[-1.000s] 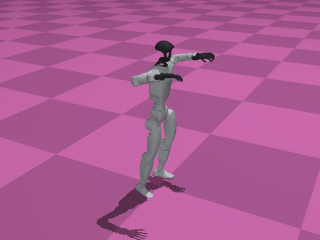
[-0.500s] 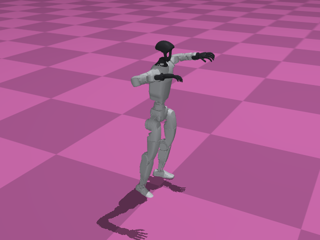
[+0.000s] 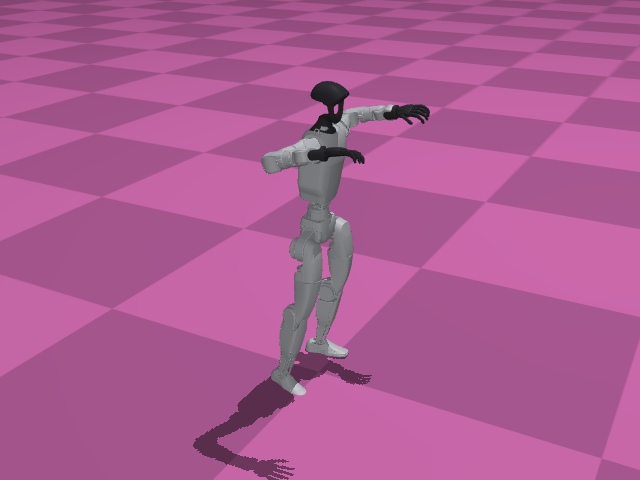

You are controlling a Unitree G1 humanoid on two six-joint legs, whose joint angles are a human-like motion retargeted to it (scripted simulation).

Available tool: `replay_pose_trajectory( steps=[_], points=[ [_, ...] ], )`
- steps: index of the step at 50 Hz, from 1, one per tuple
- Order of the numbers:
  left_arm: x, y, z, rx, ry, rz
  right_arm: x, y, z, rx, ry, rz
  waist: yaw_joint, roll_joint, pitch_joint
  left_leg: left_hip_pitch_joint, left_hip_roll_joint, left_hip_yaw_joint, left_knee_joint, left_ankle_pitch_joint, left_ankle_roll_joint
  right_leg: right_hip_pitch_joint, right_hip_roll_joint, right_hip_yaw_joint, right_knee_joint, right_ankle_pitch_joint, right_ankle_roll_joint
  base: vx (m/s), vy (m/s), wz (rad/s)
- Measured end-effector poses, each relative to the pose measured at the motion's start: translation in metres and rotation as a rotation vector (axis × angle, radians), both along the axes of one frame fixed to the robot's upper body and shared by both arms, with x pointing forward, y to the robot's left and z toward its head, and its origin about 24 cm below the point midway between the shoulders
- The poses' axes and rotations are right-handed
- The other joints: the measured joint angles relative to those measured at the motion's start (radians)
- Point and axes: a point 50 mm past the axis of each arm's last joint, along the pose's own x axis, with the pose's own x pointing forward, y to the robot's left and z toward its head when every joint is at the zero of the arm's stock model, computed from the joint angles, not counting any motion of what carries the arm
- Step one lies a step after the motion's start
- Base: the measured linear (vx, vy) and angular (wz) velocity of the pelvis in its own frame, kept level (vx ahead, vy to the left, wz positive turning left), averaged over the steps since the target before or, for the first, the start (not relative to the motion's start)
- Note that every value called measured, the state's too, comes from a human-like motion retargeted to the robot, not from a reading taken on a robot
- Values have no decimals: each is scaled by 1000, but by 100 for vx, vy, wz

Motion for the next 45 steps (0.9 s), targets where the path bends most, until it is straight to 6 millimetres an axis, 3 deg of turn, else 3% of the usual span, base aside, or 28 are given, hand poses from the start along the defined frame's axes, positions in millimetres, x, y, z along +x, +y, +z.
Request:
replay_pose_trajectory(
  steps=[25, 32, 35, 39, 42, 45],
  points=[
    [0, 1, 0, 2, -10, 8, -1, -3, -1, 12, -6, -9, -1, -1, 6, -5, 3, -10, 6, -1, -4, 2, 2, -6, 0, -2, -1, 0, 0, 0],
    [1, 4, -16, -109, 10, -25, 1, -10, -12, 104, -21, 4, -3, 0, 12, -22, 7, -18, 10, 6, -6, -8, 6, -14, 2, 1, -2, 0, 0, 0],
    [7, 9, -38, -262, 33, -46, 7, -18, -30, 233, -26, 8, 4, -1, 22, -26, 9, -17, 8, 12, -7, -14, 8, -14, 2, 2, -3, 0, 0, 0],
    [25, 22, -90, -563, 78, -22, 16, -39, -79, 522, -32, -35, 28, 1, 44, -24, 11, -10, 1, 20, -5, -18, 10, -8, 1, -1, -12, -1, -1, -3],
    [47, 31, -156, -824, 132, 77, 26, -54, -140, 809, -52, -134, 51, 4, 65, -19, 12, -3, -3, 25, -1, -17, 13, -2, 0, -5, -21, -5, -6, -11],
    [62, 30, -247, -1081, 243, 300, 36, -56, -226, 1133, -55, -325, 62, 7, 86, -16, 14, 0, -4, 30, 7, -13, 15, -1, -3, -11, -32, -5, -7, -5]
  ],
)
